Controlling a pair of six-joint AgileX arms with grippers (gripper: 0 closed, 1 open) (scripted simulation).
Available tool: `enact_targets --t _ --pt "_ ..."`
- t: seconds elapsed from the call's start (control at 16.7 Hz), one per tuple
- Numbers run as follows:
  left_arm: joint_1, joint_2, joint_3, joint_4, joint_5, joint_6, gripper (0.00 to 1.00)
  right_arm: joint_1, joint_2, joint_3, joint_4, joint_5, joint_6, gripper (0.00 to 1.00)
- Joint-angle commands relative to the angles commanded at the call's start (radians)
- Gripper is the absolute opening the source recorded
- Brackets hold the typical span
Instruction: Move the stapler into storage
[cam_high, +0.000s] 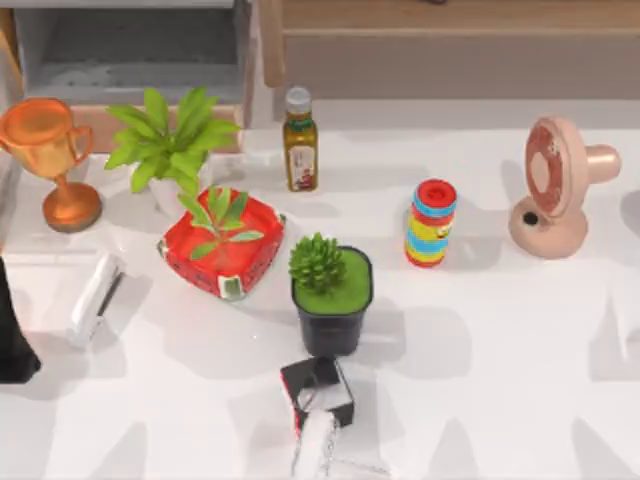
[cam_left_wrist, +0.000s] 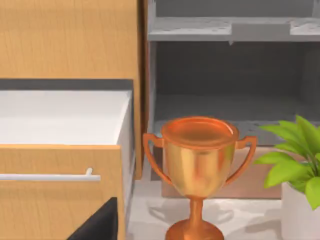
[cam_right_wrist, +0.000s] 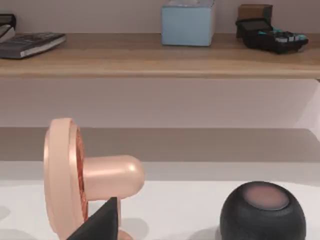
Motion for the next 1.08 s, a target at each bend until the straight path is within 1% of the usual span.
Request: enact_targets --t 0.24,0.48,0.66,0.96,1.08 --pt "-0.004 0.030 0.029 -0.028 -0.001 0.005 1.00 0.000 0.000 0.000 0.000 0.000 0.000 1.00" --pt "-0.030 0.218 0.197 -0.163 -0.001 0.029 1.00 0.000 0.000 0.000 0.000 0.000 0.000 1.00" --pt "-0.058 0.469 0.371 -0.297 -0.002 0.053 1.00 0.000 0.000 0.000 0.000 0.000 0.000 1.00" --pt "-0.110 1.008 0.672 -0.529 -0.005 0.094 1.00 0.000 0.000 0.000 0.000 0.000 0.000 1.00" --pt "-0.131 1.185 0.783 -0.620 -0.006 0.109 1.00 0.000 0.000 0.000 0.000 0.000 0.000 1.00"
